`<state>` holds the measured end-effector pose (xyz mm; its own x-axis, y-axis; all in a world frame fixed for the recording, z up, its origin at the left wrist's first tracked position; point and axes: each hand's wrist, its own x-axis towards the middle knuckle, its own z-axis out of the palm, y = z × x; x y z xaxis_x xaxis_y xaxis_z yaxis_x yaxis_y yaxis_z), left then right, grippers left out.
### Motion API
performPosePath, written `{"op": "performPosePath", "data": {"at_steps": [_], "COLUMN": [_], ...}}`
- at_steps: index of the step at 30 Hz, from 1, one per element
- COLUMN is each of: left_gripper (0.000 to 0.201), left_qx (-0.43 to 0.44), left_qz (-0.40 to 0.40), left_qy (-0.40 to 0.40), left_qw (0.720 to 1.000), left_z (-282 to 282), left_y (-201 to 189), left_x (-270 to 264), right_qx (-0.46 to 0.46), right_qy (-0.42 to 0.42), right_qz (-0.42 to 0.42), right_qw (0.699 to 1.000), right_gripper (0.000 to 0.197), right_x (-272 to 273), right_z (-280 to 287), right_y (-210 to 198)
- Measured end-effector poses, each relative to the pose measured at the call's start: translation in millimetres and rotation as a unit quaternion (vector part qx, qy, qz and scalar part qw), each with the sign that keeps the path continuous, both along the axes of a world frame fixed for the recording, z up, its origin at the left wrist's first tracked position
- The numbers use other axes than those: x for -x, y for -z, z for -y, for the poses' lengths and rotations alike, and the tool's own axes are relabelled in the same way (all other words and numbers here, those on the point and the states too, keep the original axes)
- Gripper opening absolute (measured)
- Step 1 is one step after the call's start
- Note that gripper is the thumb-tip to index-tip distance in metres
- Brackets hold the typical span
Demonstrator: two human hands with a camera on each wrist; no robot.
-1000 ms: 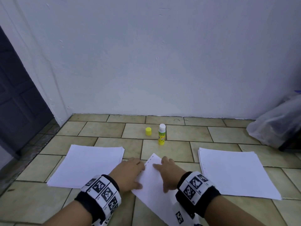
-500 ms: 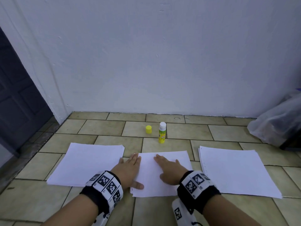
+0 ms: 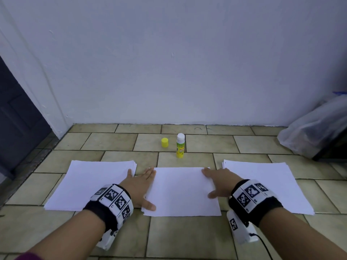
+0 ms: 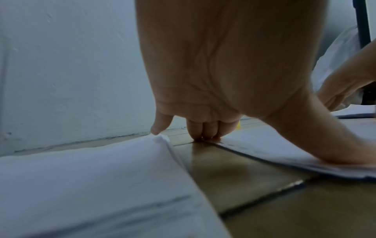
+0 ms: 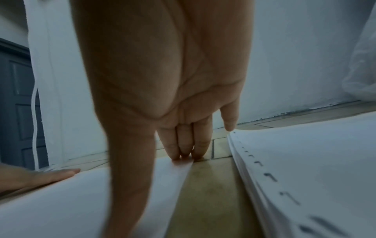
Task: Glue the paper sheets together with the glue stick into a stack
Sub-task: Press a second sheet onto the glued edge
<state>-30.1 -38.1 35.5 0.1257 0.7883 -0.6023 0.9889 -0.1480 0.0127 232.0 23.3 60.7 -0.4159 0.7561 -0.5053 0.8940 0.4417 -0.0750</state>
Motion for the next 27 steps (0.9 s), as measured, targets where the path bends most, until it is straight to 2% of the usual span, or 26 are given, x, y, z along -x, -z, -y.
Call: {"op": "performPosePath", "data": {"at_steps": [3,5,9,18,23,27], "left_gripper": [0.123,0.125,0.129,0.14,0.139,0.139], "left_qx": [0.0,0.002,0.0,0.012,0.011,0.004], "left_qz": [-0.002,-0.004,-0.014,-0.045,-0.046,-0.056], "left_qy": [0.004,0.005,0.005,0.016,0.016,0.019], "left_qw": [1.0,1.0,1.0,0.999,0.999,0.998], "left_z": [0,0,0,-2,-2,-2], "left_y": [2,3,4,-1,-1,-1], "left_x": [3,4,4,-1,-1,-2], "right_qx": [0.03,0.028,0.018,0.002,0.045,0.117], "right_qy": [-0.011,-0.03,-0.035,-0.021,0.023,0.069], "right_qz": [0.009,0.03,0.061,0.071,0.014,-0.089], "right_qw": [0.999,0.999,0.997,0.997,0.999,0.987], "right_gripper": [0.121,0.131,0.133,0.134,0.139,0.137], "right_x": [-2,-1,2,13,12,-2], "right_z": [3,5,6,10,8,0], "right_y": [1,3,8,12,4,-6]}}
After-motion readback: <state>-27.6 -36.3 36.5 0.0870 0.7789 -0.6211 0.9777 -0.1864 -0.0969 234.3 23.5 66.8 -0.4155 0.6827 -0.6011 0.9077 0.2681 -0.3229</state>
